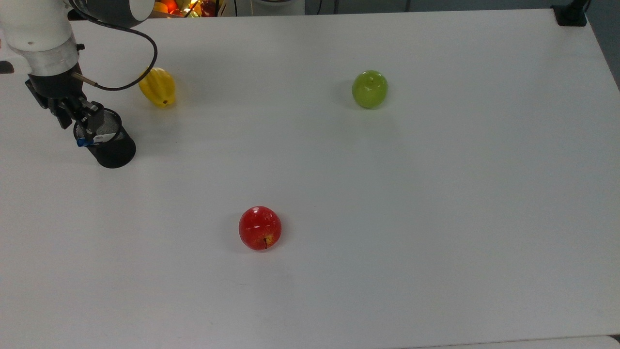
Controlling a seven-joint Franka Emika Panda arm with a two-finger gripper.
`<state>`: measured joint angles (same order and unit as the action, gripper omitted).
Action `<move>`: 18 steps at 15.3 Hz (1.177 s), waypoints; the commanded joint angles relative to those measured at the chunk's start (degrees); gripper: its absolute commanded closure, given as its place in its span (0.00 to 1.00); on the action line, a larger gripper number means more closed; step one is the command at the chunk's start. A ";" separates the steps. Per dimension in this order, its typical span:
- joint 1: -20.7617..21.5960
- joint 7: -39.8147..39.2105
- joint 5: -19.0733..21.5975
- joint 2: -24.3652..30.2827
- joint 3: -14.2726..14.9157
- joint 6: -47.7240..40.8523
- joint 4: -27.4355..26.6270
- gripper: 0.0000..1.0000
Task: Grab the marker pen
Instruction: 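Lower the open gripper onto the marker in the pen cup, then close the gripper on the white marker's cap end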
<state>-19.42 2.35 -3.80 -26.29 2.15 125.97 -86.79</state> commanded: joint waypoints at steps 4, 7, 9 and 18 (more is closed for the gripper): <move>0.61 -0.24 -0.25 0.01 0.40 1.56 -0.05 0.20; 1.84 -0.24 -0.86 -0.25 0.40 1.56 -0.05 0.17; 2.11 -0.24 -1.04 -1.13 0.49 1.65 0.04 0.17; 2.02 -0.33 -3.41 -1.75 0.49 1.91 0.13 0.63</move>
<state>-17.76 2.36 -6.12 -27.93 2.13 126.28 -86.51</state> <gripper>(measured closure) 0.361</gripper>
